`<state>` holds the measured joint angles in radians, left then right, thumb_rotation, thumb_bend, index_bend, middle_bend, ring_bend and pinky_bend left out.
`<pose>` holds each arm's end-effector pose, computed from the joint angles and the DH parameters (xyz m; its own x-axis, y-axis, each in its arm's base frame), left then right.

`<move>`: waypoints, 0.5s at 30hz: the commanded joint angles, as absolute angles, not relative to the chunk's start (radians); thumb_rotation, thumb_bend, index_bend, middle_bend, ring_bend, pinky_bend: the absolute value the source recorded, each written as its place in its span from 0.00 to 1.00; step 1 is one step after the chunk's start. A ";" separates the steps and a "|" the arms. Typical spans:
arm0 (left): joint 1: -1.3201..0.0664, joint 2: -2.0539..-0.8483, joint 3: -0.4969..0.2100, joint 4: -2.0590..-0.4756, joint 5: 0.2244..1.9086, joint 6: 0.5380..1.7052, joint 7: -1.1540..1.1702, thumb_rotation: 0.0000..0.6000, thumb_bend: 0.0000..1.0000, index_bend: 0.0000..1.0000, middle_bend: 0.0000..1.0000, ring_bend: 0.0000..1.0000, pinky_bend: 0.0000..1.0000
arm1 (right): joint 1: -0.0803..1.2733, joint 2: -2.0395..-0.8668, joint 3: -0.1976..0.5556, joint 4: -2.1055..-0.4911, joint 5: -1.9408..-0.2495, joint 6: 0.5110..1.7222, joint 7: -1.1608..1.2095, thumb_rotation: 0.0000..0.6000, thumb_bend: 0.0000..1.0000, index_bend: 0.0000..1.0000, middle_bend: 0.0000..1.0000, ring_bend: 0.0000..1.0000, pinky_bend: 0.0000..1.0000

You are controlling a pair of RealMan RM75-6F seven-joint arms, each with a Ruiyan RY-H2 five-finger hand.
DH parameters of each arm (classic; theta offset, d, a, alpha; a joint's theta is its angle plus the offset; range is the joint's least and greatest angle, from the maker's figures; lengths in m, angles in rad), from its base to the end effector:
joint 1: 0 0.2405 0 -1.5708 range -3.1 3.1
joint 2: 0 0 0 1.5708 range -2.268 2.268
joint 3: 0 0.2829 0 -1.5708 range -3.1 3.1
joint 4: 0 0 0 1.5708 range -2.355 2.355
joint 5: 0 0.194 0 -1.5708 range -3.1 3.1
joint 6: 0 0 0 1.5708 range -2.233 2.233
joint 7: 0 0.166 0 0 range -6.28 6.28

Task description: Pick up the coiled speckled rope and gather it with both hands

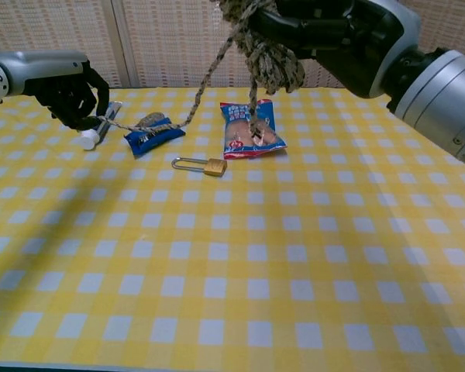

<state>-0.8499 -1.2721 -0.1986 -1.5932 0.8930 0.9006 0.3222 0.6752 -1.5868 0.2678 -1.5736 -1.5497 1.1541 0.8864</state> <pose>-0.1598 0.4217 0.0849 0.4527 0.2400 0.8587 0.8798 -0.2770 -0.3864 -0.0854 -0.3444 0.0242 -0.5687 -0.5560 0.6062 -0.5565 -0.2826 -0.7813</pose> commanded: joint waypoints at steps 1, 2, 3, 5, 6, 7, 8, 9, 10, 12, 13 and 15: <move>-0.874 -1.255 -0.212 -1.614 0.906 0.931 0.376 1.00 0.72 0.72 0.79 0.73 0.68 | 0.698 -1.546 0.222 -1.604 -1.566 1.089 0.839 1.00 0.62 0.84 0.72 0.76 0.66; -0.879 -1.251 -0.216 -1.619 0.914 0.943 0.390 1.00 0.72 0.72 0.79 0.73 0.68 | 0.702 -1.541 0.214 -1.609 -1.564 1.076 0.823 1.00 0.62 0.84 0.72 0.76 0.66; -0.883 -1.248 -0.221 -1.624 0.923 0.957 0.403 1.00 0.72 0.72 0.79 0.73 0.68 | 0.707 -1.536 0.206 -1.616 -1.561 1.060 0.808 1.00 0.62 0.84 0.72 0.76 0.66; -0.889 -1.246 -0.235 -1.642 0.933 0.997 0.434 1.00 0.72 0.72 0.79 0.73 0.68 | 0.717 -1.527 0.197 -1.633 -1.538 1.022 0.774 1.00 0.62 0.84 0.72 0.76 0.66; -0.892 -1.246 -0.241 -1.652 0.941 1.013 0.445 1.00 0.72 0.72 0.79 0.73 0.68 | 0.723 -1.525 0.195 -1.638 -1.526 1.006 0.759 1.00 0.62 0.84 0.72 0.76 0.66; -0.895 -1.246 -0.246 -1.662 0.950 1.028 0.454 1.00 0.72 0.72 0.79 0.73 0.68 | 0.728 -1.525 0.194 -1.642 -1.513 0.991 0.743 1.00 0.62 0.84 0.72 0.76 0.66; -0.898 -1.247 -0.252 -1.674 0.964 1.043 0.461 1.00 0.72 0.72 0.79 0.73 0.68 | 0.735 -1.528 0.196 -1.646 -1.492 0.971 0.722 1.00 0.62 0.84 0.72 0.76 0.66; -0.901 -1.247 -0.256 -1.683 0.974 1.051 0.465 1.00 0.72 0.72 0.79 0.73 0.68 | 0.742 -1.531 0.197 -1.649 -1.476 0.955 0.705 1.00 0.62 0.84 0.72 0.76 0.66; -0.904 -1.247 -0.260 -1.691 0.983 1.057 0.470 1.00 0.72 0.72 0.79 0.73 0.68 | 0.749 -1.535 0.199 -1.650 -1.458 0.938 0.688 1.00 0.62 0.84 0.72 0.76 0.66; -0.914 -1.250 -0.266 -1.707 0.997 1.065 0.484 1.00 0.72 0.72 0.79 0.73 0.68 | 0.764 -1.546 0.203 -1.655 -1.416 0.902 0.644 1.00 0.62 0.85 0.73 0.76 0.66; -0.918 -1.253 -0.269 -1.712 1.002 1.068 0.488 1.00 0.72 0.72 0.79 0.73 0.68 | 0.771 -1.552 0.205 -1.657 -1.399 0.888 0.625 1.00 0.62 0.85 0.73 0.76 0.66; -0.928 -1.265 -0.276 -1.721 1.013 1.074 0.494 1.00 0.72 0.72 0.80 0.73 0.68 | 0.786 -1.564 0.211 -1.662 -1.351 0.857 0.575 1.00 0.62 0.85 0.73 0.76 0.66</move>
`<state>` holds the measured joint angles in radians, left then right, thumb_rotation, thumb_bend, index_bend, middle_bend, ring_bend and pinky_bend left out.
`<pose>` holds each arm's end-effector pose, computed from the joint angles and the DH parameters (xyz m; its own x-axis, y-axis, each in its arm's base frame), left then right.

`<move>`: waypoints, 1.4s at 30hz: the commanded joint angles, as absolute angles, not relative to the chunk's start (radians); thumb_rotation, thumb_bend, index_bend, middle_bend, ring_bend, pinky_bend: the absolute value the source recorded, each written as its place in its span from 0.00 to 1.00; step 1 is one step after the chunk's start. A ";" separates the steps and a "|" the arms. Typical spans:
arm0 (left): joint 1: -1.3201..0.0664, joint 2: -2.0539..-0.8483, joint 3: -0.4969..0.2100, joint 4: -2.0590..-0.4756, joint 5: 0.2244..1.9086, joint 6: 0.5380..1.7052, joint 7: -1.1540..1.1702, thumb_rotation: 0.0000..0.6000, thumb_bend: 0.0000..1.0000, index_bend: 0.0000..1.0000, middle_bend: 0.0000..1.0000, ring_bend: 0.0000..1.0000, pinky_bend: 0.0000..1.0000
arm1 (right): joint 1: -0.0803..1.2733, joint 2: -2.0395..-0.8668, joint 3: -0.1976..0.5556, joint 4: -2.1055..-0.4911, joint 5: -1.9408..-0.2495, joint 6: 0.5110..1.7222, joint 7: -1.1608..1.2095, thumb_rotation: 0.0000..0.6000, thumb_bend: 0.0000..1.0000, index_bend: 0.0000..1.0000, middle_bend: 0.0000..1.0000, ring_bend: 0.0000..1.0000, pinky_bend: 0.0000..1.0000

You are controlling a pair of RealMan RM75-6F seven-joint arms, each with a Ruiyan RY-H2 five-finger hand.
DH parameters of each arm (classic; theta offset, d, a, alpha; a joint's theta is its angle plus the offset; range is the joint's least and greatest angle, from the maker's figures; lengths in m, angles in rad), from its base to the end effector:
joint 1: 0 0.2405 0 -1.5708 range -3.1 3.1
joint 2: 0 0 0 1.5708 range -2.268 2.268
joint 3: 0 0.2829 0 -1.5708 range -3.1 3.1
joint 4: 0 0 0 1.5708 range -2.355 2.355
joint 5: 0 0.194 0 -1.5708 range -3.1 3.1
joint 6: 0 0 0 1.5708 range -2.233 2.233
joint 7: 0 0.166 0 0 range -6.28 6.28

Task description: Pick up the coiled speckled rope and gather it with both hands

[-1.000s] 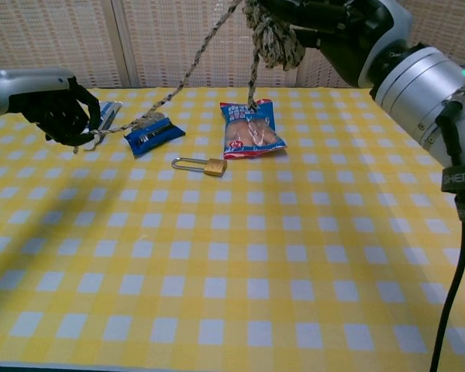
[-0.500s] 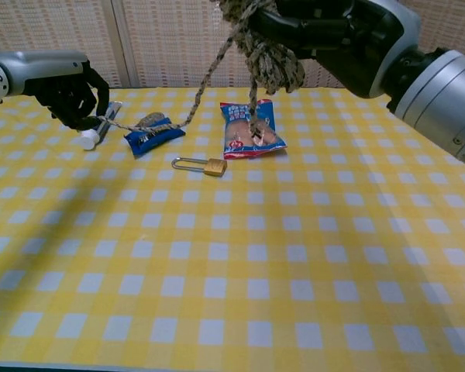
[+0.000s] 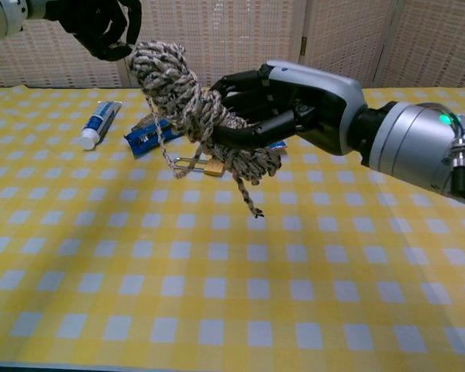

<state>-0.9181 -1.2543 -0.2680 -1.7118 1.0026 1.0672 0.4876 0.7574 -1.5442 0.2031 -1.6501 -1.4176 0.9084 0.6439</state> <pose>-0.0778 0.4195 0.1127 0.5087 -0.0387 0.8601 0.7688 -0.4293 -0.4740 -0.0799 -0.3323 -0.0165 -0.3221 -0.6765 0.6623 -0.7704 -0.2192 -0.5987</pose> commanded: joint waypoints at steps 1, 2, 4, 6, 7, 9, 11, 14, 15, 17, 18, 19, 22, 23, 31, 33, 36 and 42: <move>-0.932 -1.271 -0.278 -1.725 1.017 1.075 0.496 1.00 0.72 0.72 0.80 0.73 0.68 | 0.792 -1.571 0.216 -1.663 -1.330 0.848 0.555 1.00 0.62 0.85 0.73 0.76 0.66; -0.937 -1.278 -0.280 -1.730 1.024 1.077 0.499 1.00 0.72 0.72 0.80 0.73 0.68 | 0.799 -1.580 0.222 -1.665 -1.301 0.838 0.528 1.00 0.62 0.84 0.73 0.76 0.66; -0.944 -1.288 -0.282 -1.738 1.035 1.081 0.503 1.00 0.72 0.72 0.80 0.73 0.68 | 0.808 -1.595 0.232 -1.666 -1.257 0.825 0.491 1.00 0.62 0.85 0.73 0.76 0.66; -0.952 -1.301 -0.285 -1.746 1.046 1.083 0.505 1.00 0.72 0.72 0.80 0.73 0.68 | 0.821 -1.609 0.244 -1.667 -1.205 0.807 0.459 1.00 0.62 0.84 0.73 0.76 0.66; -0.956 -1.306 -0.285 -1.749 1.050 1.082 0.506 1.00 0.72 0.72 0.80 0.73 0.68 | 0.827 -1.615 0.250 -1.666 -1.183 0.799 0.448 1.00 0.62 0.84 0.73 0.76 0.67; -0.963 -1.317 -0.284 -1.756 1.059 1.081 0.511 1.00 0.72 0.72 0.80 0.73 0.68 | 0.840 -1.628 0.262 -1.662 -1.135 0.782 0.424 1.00 0.62 0.84 0.73 0.76 0.67; -0.969 -1.329 -0.281 -1.764 1.068 1.078 0.514 1.00 0.72 0.72 0.80 0.73 0.68 | 0.851 -1.643 0.275 -1.655 -1.092 0.773 0.404 1.00 0.62 0.85 0.73 0.76 0.67; -0.971 -1.345 -0.277 -1.780 1.086 1.079 0.502 1.00 0.71 0.72 0.80 0.73 0.68 | 0.865 -1.665 0.299 -1.644 -1.025 0.762 0.391 1.00 0.62 0.85 0.73 0.76 0.66; -0.971 -1.349 -0.275 -1.784 1.094 1.082 0.497 1.00 0.71 0.71 0.80 0.73 0.68 | 0.870 -1.674 0.305 -1.637 -1.007 0.764 0.384 1.00 0.62 0.85 0.73 0.76 0.66; -0.966 -1.357 -0.268 -1.793 1.116 1.088 0.485 1.00 0.71 0.71 0.80 0.73 0.68 | 0.878 -1.697 0.319 -1.619 -0.968 0.775 0.364 1.00 0.62 0.85 0.73 0.76 0.67; -0.963 -1.360 -0.265 -1.797 1.127 1.091 0.479 1.00 0.71 0.71 0.80 0.73 0.68 | 0.880 -1.707 0.325 -1.612 -0.951 0.779 0.359 1.00 0.62 0.85 0.73 0.76 0.67; -0.960 -1.361 -0.261 -1.802 1.137 1.095 0.473 1.00 0.71 0.71 0.80 0.73 0.68 | 0.881 -1.715 0.332 -1.607 -0.936 0.783 0.357 1.00 0.62 0.85 0.73 0.76 0.67; -0.942 -1.359 -0.244 -1.818 1.177 1.111 0.453 1.00 0.71 0.71 0.80 0.73 0.68 | 0.875 -1.749 0.359 -1.580 -0.899 0.819 0.360 1.00 0.62 0.85 0.73 0.76 0.67; -0.935 -1.356 -0.239 -1.823 1.189 1.117 0.446 1.00 0.71 0.71 0.80 0.73 0.68 | 0.870 -1.762 0.370 -1.571 -0.891 0.837 0.365 1.00 0.62 0.85 0.73 0.76 0.67; -0.848 -1.311 -0.190 -1.841 1.269 1.175 0.354 1.00 0.71 0.72 0.80 0.73 0.68 | 0.809 -1.827 0.459 -1.508 -0.927 0.939 0.498 1.00 0.63 0.86 0.73 0.76 0.67; -0.823 -1.298 -0.180 -1.833 1.277 1.189 0.324 1.00 0.71 0.72 0.80 0.73 0.68 | 0.789 -1.828 0.481 -1.506 -0.961 0.953 0.559 1.00 0.63 0.86 0.73 0.76 0.67; -0.788 -1.281 -0.169 -1.814 1.279 1.202 0.277 1.00 0.71 0.72 0.80 0.73 0.68 | 0.767 -1.821 0.497 -1.502 -1.016 0.965 0.624 1.00 0.63 0.86 0.73 0.76 0.68; -0.736 -1.258 -0.156 -1.766 1.254 1.192 0.183 1.00 0.71 0.72 0.80 0.73 0.68 | 0.731 -1.802 0.511 -1.513 -1.100 0.989 0.729 1.00 0.63 0.87 0.74 0.77 0.68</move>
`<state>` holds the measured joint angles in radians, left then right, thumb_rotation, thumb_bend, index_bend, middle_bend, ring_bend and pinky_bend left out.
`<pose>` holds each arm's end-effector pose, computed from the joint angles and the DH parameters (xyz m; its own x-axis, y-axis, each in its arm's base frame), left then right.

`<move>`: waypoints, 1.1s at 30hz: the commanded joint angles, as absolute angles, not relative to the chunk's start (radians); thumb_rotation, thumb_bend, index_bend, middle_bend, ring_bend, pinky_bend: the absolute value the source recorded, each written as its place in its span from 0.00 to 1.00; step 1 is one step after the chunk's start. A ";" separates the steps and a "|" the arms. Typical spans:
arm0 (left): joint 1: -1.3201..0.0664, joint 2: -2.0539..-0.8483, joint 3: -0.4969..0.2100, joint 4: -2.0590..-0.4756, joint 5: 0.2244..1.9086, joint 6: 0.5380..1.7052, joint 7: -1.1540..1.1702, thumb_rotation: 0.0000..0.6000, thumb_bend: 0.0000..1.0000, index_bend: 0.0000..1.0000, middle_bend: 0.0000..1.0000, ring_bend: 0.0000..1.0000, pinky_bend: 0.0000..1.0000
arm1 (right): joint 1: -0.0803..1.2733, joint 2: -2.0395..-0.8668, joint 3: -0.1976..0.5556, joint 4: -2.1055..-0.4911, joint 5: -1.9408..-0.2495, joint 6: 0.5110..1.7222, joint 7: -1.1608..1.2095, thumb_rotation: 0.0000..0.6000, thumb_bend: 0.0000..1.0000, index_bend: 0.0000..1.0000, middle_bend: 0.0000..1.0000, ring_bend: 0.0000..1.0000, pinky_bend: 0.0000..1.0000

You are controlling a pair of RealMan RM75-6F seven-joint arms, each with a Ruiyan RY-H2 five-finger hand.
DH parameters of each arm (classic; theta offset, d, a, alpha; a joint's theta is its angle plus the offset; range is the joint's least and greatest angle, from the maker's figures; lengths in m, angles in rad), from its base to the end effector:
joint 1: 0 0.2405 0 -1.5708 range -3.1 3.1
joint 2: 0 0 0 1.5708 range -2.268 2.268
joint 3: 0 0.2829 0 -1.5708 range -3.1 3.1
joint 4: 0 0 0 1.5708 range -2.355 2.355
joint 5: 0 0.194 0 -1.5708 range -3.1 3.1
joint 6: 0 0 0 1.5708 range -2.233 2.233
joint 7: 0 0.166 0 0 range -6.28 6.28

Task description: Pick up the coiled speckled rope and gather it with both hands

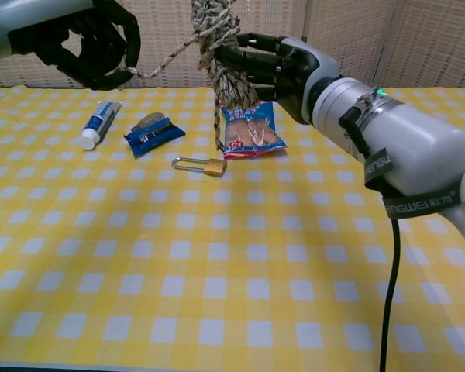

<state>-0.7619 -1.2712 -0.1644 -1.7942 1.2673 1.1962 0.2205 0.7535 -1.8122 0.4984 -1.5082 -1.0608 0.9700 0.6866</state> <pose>-0.1074 0.3620 0.0999 0.3091 0.0533 0.9495 0.8304 -0.5018 -0.2422 -0.0625 -0.3882 -0.0334 -0.8051 -0.3933 0.4440 -0.4983 0.0423 -0.8660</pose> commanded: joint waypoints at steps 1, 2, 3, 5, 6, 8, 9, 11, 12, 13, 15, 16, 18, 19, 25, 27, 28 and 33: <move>-0.730 -1.257 -0.154 -1.757 1.252 1.190 0.176 1.00 0.71 0.72 0.80 0.73 0.68 | 0.728 -1.799 0.512 -1.514 -1.111 0.993 0.741 1.00 0.63 0.87 0.74 0.77 0.68; -0.723 -1.256 -0.153 -1.746 1.248 1.187 0.166 1.00 0.71 0.72 0.80 0.73 0.68 | 0.724 -1.796 0.513 -1.516 -1.125 0.996 0.755 1.00 0.63 0.87 0.74 0.77 0.68; -0.718 -1.256 -0.152 -1.738 1.245 1.184 0.159 1.00 0.71 0.72 0.80 0.73 0.68 | 0.721 -1.793 0.512 -1.517 -1.136 0.999 0.765 1.00 0.63 0.88 0.74 0.77 0.69; -0.713 -1.257 -0.151 -1.729 1.244 1.181 0.151 1.00 0.71 0.72 0.80 0.73 0.68 | 0.718 -1.790 0.511 -1.518 -1.148 1.000 0.777 1.00 0.63 0.88 0.74 0.77 0.69; -0.711 -1.257 -0.151 -1.725 1.243 1.179 0.148 1.00 0.71 0.72 0.80 0.73 0.68 | 0.717 -1.788 0.510 -1.519 -1.152 1.001 0.782 1.00 0.63 0.88 0.74 0.77 0.69; -0.707 -1.259 -0.151 -1.716 1.240 1.175 0.142 1.00 0.71 0.72 0.80 0.73 0.68 | 0.714 -1.784 0.508 -1.521 -1.163 1.001 0.794 1.00 0.63 0.88 0.75 0.77 0.69; -0.704 -1.261 -0.150 -1.708 1.239 1.173 0.138 1.00 0.71 0.72 0.80 0.73 0.68 | 0.712 -1.781 0.507 -1.523 -1.172 1.002 0.805 1.00 0.63 0.88 0.75 0.78 0.69; -0.697 -1.271 -0.150 -1.674 1.222 1.160 0.135 1.00 0.71 0.72 0.80 0.73 0.68 | 0.703 -1.769 0.494 -1.531 -1.211 1.007 0.835 1.00 0.63 0.88 0.75 0.78 0.69; -0.696 -1.276 -0.152 -1.665 1.217 1.156 0.131 1.00 0.71 0.72 0.80 0.73 0.68 | 0.700 -1.764 0.487 -1.531 -1.226 1.009 0.845 1.00 0.63 0.89 0.75 0.78 0.70; -0.696 -1.280 -0.156 -1.654 1.211 1.151 0.125 1.00 0.71 0.72 0.80 0.73 0.68 | 0.698 -1.759 0.479 -1.530 -1.244 1.012 0.852 1.00 0.63 0.89 0.75 0.78 0.70; -0.695 -1.285 -0.162 -1.643 1.205 1.144 0.117 1.00 0.71 0.72 0.80 0.73 0.68 | 0.697 -1.751 0.467 -1.526 -1.267 1.016 0.856 1.00 0.63 0.89 0.75 0.78 0.70; -0.695 -1.287 -0.166 -1.638 1.203 1.140 0.112 1.00 0.71 0.72 0.80 0.73 0.68 | 0.697 -1.748 0.462 -1.523 -1.278 1.019 0.854 1.00 0.63 0.89 0.75 0.78 0.70; -0.694 -1.289 -0.172 -1.634 1.202 1.132 0.099 1.00 0.71 0.72 0.80 0.73 0.68 | 0.697 -1.741 0.447 -1.512 -1.307 1.032 0.840 1.00 0.64 0.89 0.75 0.78 0.70; -0.694 -1.288 -0.174 -1.634 1.202 1.125 0.091 1.00 0.71 0.72 0.80 0.73 0.68 | 0.698 -1.738 0.439 -1.504 -1.324 1.041 0.829 1.00 0.63 0.89 0.75 0.78 0.70; -0.706 -1.273 -0.189 -1.644 1.199 1.084 0.077 1.00 0.71 0.72 0.80 0.73 0.68 | 0.711 -1.697 0.387 -1.488 -1.421 1.062 0.766 1.00 0.63 0.89 0.75 0.78 0.70; -0.717 -1.265 -0.199 -1.650 1.186 1.059 0.077 1.00 0.71 0.72 0.80 0.73 0.68 | 0.716 -1.675 0.366 -1.496 -1.452 1.061 0.742 1.00 0.63 0.89 0.75 0.78 0.70; -0.723 -1.262 -0.204 -1.652 1.179 1.046 0.078 1.00 0.71 0.72 0.80 0.73 0.68 | 0.719 -1.664 0.357 -1.501 -1.465 1.059 0.732 1.00 0.63 0.89 0.75 0.78 0.70; -0.762 -1.241 -0.224 -1.667 1.130 0.975 0.116 1.00 0.71 0.72 0.80 0.73 0.68 | 0.735 -1.605 0.314 -1.549 -1.500 1.029 0.673 1.00 0.63 0.89 0.75 0.78 0.70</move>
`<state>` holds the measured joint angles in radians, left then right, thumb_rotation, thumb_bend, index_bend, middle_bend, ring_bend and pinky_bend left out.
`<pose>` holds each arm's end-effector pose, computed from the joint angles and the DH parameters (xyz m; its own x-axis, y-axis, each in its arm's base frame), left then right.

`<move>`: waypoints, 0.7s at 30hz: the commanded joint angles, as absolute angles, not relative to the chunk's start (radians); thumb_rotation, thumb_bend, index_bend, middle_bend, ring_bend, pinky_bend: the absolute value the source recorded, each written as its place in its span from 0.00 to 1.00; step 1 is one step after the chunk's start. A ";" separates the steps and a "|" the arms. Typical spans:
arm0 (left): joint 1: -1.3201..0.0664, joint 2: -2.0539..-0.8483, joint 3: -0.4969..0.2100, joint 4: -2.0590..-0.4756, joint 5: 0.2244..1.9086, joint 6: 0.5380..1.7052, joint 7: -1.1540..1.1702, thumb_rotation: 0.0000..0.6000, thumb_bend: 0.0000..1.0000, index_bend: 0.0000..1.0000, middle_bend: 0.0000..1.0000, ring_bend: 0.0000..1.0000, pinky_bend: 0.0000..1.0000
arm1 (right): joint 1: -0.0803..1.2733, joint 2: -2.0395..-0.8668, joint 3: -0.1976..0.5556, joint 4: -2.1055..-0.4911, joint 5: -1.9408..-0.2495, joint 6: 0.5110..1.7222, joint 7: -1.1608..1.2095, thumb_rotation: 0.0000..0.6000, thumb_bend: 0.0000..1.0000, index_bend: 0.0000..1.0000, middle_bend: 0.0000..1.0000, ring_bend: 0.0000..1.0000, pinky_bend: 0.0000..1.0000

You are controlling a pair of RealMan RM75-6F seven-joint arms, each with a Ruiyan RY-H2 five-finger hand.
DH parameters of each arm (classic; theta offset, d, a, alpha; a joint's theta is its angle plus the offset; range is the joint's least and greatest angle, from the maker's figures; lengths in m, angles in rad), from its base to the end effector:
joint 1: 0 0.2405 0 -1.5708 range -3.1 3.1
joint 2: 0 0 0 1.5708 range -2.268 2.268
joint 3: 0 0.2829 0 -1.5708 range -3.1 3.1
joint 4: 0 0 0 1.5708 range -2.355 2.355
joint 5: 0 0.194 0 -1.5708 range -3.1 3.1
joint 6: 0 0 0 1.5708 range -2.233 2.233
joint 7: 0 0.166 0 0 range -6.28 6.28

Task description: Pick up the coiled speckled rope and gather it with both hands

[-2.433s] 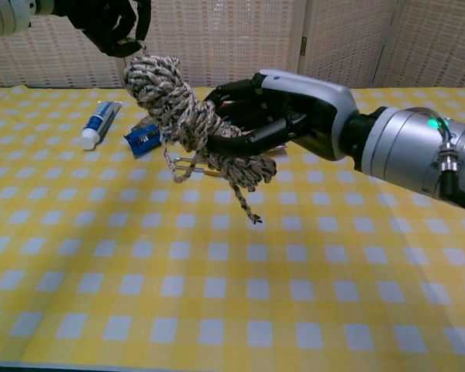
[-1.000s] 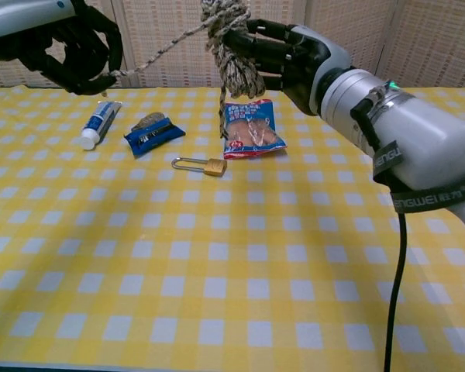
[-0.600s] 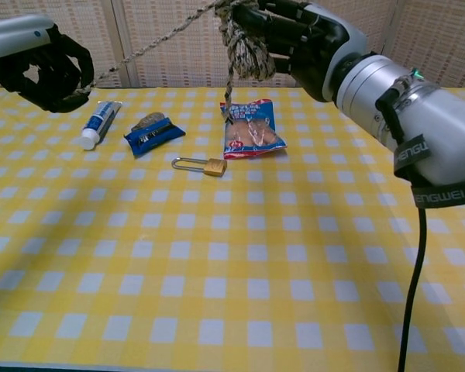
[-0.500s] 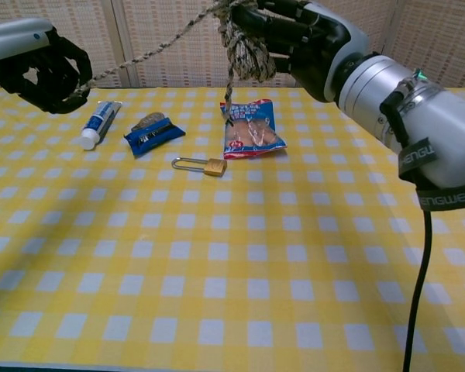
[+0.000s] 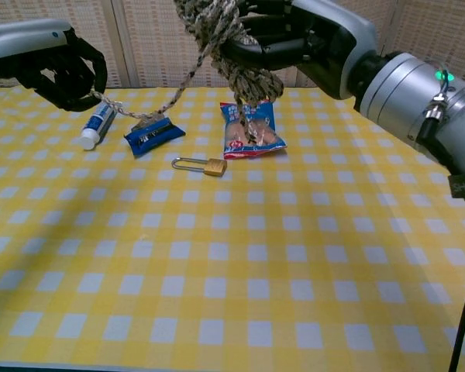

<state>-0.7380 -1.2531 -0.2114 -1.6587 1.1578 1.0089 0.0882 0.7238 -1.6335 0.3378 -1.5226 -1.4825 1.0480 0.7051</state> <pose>-0.1543 0.3915 0.0984 0.2939 0.1870 0.9374 0.9092 -0.3574 -0.2137 -0.0709 -0.3651 0.0087 -0.4700 -0.5144 0.7173 -0.6642 -0.3291 -0.6713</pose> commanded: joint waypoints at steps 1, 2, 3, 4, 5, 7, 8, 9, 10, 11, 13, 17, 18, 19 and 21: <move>-0.772 -1.239 -0.228 -1.668 1.117 0.963 0.131 1.00 0.71 0.72 0.80 0.73 0.68 | 0.739 -1.594 0.305 -1.560 -1.503 1.020 0.657 1.00 0.64 0.89 0.75 0.78 0.70; -0.780 -1.238 -0.230 -1.670 1.108 0.954 0.141 1.00 0.71 0.72 0.80 0.73 0.68 | 0.742 -1.586 0.299 -1.567 -1.505 1.013 0.646 1.00 0.64 0.89 0.75 0.78 0.70; -0.787 -1.237 -0.233 -1.671 1.097 0.943 0.150 1.00 0.71 0.72 0.80 0.73 0.68 | 0.746 -1.579 0.293 -1.574 -1.506 1.005 0.632 1.00 0.63 0.89 0.75 0.78 0.70; -0.797 -1.235 -0.237 -1.674 1.082 0.930 0.161 1.00 0.71 0.72 0.80 0.73 0.68 | 0.751 -1.570 0.285 -1.581 -1.507 0.995 0.611 1.00 0.64 0.89 0.75 0.78 0.70; -0.805 -1.233 -0.240 -1.675 1.072 0.921 0.171 1.00 0.71 0.72 0.80 0.73 0.68 | 0.755 -1.564 0.280 -1.587 -1.506 0.987 0.598 1.00 0.64 0.89 0.75 0.78 0.70; -0.821 -1.232 -0.241 -1.674 1.059 0.908 0.199 1.00 0.71 0.72 0.80 0.73 0.68 | 0.764 -1.553 0.271 -1.598 -1.505 0.970 0.572 1.00 0.63 0.89 0.75 0.78 0.70; -0.830 -1.232 -0.241 -1.674 1.051 0.903 0.219 1.00 0.71 0.72 0.80 0.73 0.68 | 0.770 -1.547 0.267 -1.604 -1.503 0.962 0.552 1.00 0.63 0.89 0.75 0.78 0.70; -0.837 -1.233 -0.241 -1.675 1.044 0.899 0.232 1.00 0.71 0.72 0.80 0.73 0.68 | 0.774 -1.544 0.264 -1.608 -1.501 0.955 0.537 1.00 0.63 0.89 0.75 0.78 0.70; -0.845 -1.235 -0.243 -1.677 1.032 0.895 0.244 1.00 0.71 0.72 0.80 0.73 0.68 | 0.780 -1.541 0.262 -1.614 -1.494 0.947 0.518 1.00 0.63 0.89 0.75 0.78 0.70; -0.851 -1.236 -0.244 -1.679 1.023 0.892 0.251 1.00 0.71 0.72 0.80 0.73 0.68 | 0.784 -1.538 0.260 -1.618 -1.489 0.940 0.503 1.00 0.63 0.89 0.75 0.78 0.70; -0.863 -1.238 -0.244 -1.680 1.006 0.883 0.270 1.00 0.71 0.72 0.80 0.73 0.68 | 0.792 -1.534 0.257 -1.627 -1.477 0.926 0.475 1.00 0.63 0.89 0.76 0.78 0.70; -0.888 -1.247 -0.242 -1.678 0.977 0.882 0.320 1.00 0.71 0.72 0.80 0.73 0.68 | 0.811 -1.526 0.251 -1.644 -1.440 0.890 0.404 1.00 0.63 0.89 0.76 0.78 0.70; -0.893 -1.250 -0.241 -1.678 0.973 0.885 0.330 1.00 0.71 0.72 0.80 0.73 0.68 | 0.815 -1.524 0.249 -1.649 -1.429 0.880 0.391 1.00 0.63 0.89 0.76 0.78 0.70; -0.897 -1.253 -0.240 -1.678 0.973 0.890 0.341 1.00 0.71 0.72 0.80 0.73 0.68 | 0.819 -1.522 0.248 -1.654 -1.417 0.870 0.379 1.00 0.63 0.89 0.76 0.78 0.70; -0.906 -1.261 -0.235 -1.677 0.978 0.903 0.371 1.00 0.71 0.71 0.80 0.73 0.68 | 0.829 -1.517 0.248 -1.663 -1.388 0.846 0.352 1.00 0.63 0.89 0.76 0.78 0.69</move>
